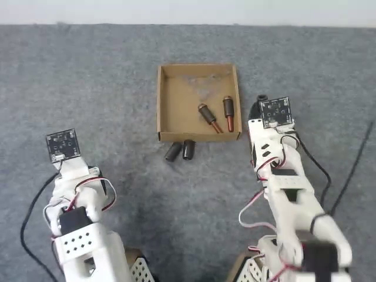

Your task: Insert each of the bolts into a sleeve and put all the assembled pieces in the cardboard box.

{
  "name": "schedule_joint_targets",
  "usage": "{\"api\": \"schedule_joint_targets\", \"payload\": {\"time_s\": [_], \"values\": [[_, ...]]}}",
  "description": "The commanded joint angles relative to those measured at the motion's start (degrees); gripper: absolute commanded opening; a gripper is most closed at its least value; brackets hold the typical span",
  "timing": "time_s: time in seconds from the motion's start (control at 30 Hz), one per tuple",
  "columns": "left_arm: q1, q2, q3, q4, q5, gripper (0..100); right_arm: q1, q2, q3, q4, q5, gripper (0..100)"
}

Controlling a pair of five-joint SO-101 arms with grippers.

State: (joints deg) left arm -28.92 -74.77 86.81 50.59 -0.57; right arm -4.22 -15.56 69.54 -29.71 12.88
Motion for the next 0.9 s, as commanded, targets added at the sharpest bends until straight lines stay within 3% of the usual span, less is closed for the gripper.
{"api": "schedule_joint_targets", "payload": {"time_s": [0.0, 0.17, 0.5, 0.87], "values": [[-0.2, -2.4, 0.3, -0.3, -3.1, 1, -2.5, 7.1, -1.6, -19.7, 0.5, 0.6], [1.9, -2.5, 0.7, -0.3, -3.6, 1, -7.1, 17.4, -1.6, -37.1, 0.5, 0.6], [2.3, -2.5, 0.8, -1.2, -3.6, 1, -15.3, 26.5, 6.0, -57.6, 0.5, 0.6], [2.3, -2.5, 1.5, -2.2, -3.6, 1, -21.3, 26.4, 22.6, -69.9, -5.5, 0.6]]}}
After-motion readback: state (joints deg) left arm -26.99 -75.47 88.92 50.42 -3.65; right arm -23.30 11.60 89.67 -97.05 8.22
